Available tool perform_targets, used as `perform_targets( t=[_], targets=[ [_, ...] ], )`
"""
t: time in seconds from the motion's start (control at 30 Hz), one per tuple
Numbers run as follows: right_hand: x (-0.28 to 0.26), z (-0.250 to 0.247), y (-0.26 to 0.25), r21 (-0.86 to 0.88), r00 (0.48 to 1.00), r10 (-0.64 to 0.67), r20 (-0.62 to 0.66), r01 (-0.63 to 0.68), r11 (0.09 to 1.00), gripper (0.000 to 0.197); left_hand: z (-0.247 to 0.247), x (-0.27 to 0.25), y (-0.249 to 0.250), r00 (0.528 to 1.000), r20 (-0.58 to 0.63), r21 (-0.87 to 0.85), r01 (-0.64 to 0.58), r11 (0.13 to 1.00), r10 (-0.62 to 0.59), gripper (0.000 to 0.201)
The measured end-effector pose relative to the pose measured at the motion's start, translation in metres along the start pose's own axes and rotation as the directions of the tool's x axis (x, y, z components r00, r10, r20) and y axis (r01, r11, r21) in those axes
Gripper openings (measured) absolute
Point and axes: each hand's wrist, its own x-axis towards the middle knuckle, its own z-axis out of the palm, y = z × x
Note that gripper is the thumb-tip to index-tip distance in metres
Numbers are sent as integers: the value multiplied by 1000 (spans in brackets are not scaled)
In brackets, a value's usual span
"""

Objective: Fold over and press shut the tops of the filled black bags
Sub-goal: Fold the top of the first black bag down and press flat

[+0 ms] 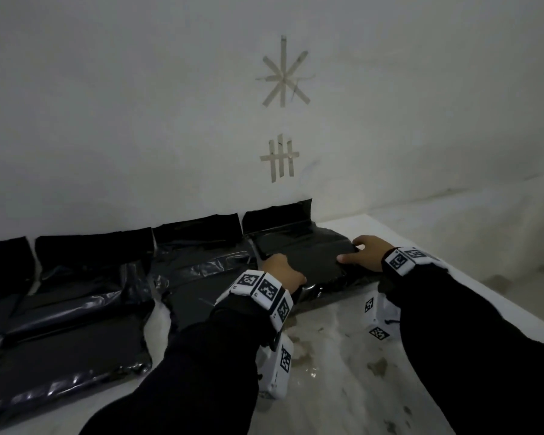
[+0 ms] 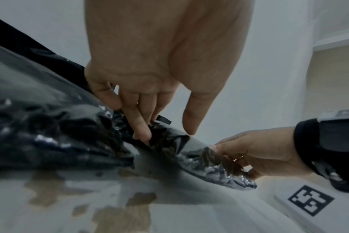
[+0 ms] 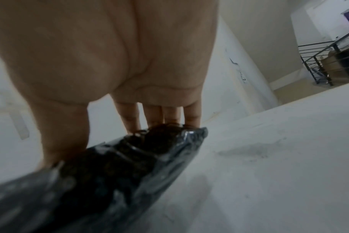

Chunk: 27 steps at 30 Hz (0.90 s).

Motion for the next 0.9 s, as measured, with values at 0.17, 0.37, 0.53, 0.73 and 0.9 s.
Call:
perform_targets(
  t=[0.17,0.37,0.53,0.73,0.9],
  targets=[
    [-37,-31,-15,139,989,-79,-126,96,986,61,-32,-33,6,984,-149,-139,-123,983,102,38],
    [-102,-29,-60,299,975,-200,-100,222,928,65,-85,-101,-21,973,-193,-247,-176,953,129,58],
    [-161,6,-105,345,940,-342,7,319,883,76,-131,-167,-76,985,-156,-238,-115,964,79,46],
    [-214,58,-147,351,888,-433,153,360,864,72,-161,-235,-140,993,-81,-256,65,965,-89,55],
    [-243,99,-160,290,850,-417,322,330,898,70,-162,-267,-182,978,65,-129,207,970,-200,71]
  ],
)
